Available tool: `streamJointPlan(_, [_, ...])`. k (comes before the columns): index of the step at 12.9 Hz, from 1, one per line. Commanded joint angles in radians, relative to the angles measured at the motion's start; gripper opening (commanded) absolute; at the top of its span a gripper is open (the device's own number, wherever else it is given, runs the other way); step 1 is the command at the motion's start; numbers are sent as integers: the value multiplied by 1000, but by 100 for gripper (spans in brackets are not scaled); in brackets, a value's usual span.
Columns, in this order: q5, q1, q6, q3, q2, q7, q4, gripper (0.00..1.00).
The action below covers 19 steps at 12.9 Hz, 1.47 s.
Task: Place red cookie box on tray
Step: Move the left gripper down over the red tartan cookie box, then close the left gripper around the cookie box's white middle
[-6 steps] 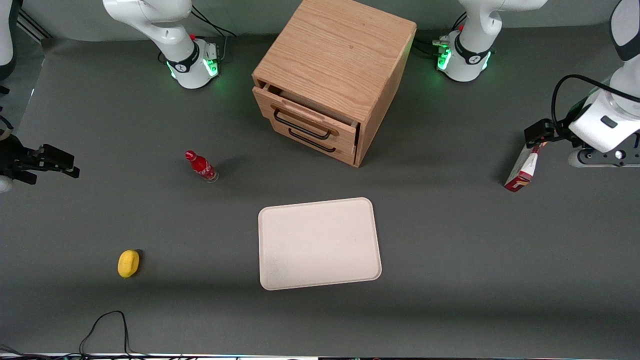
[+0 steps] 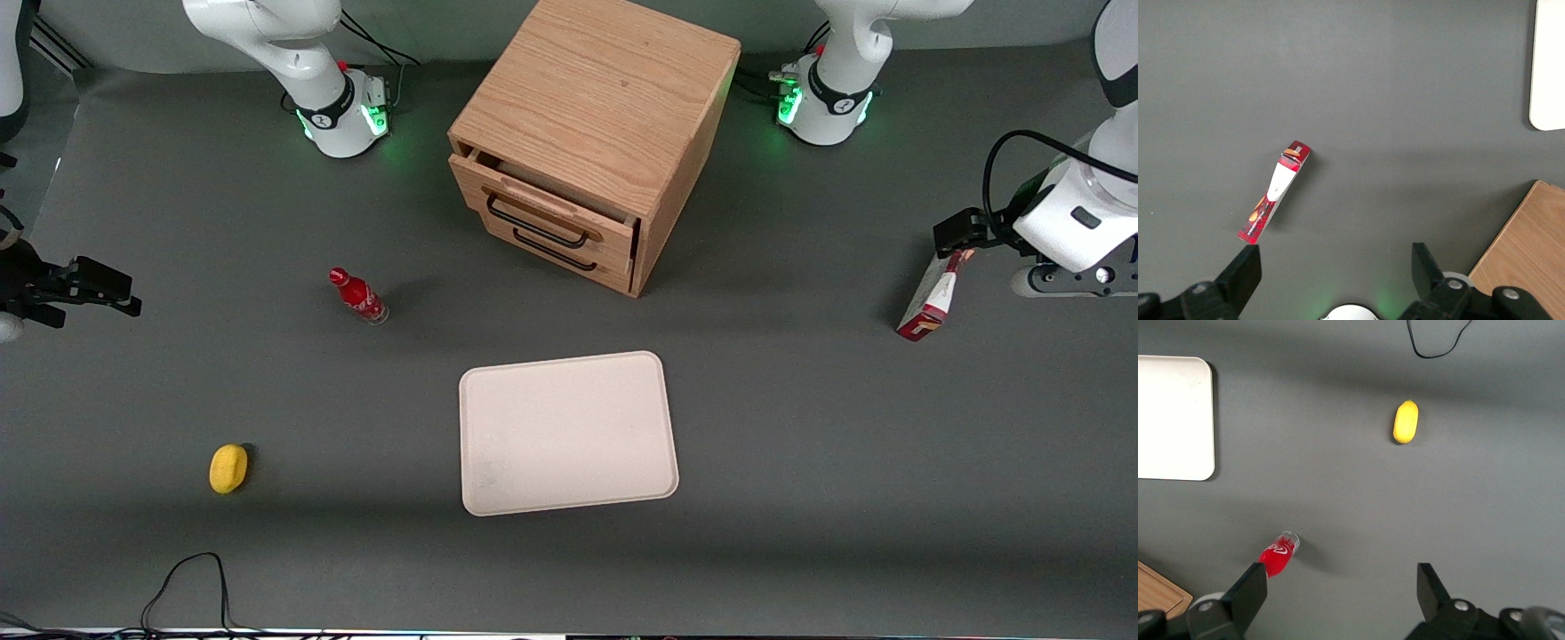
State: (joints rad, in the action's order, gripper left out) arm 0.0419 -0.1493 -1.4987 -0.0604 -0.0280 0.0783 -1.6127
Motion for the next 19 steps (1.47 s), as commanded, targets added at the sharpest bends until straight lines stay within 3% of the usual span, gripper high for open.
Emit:
streamJointPlan(1, [6,11,31,11,-10,2,33,100])
streamJointPlan(6, [0,127,96,-4,16,-141,17,100])
streamJointPlan(12, [36,382,147,-7,134,-578,-71,100])
streamJointPlan(14, [38,405,129,-7,154,-671,-117,100])
streamJointPlan(19, [36,407,-164,-6,321,-722,-505,99])
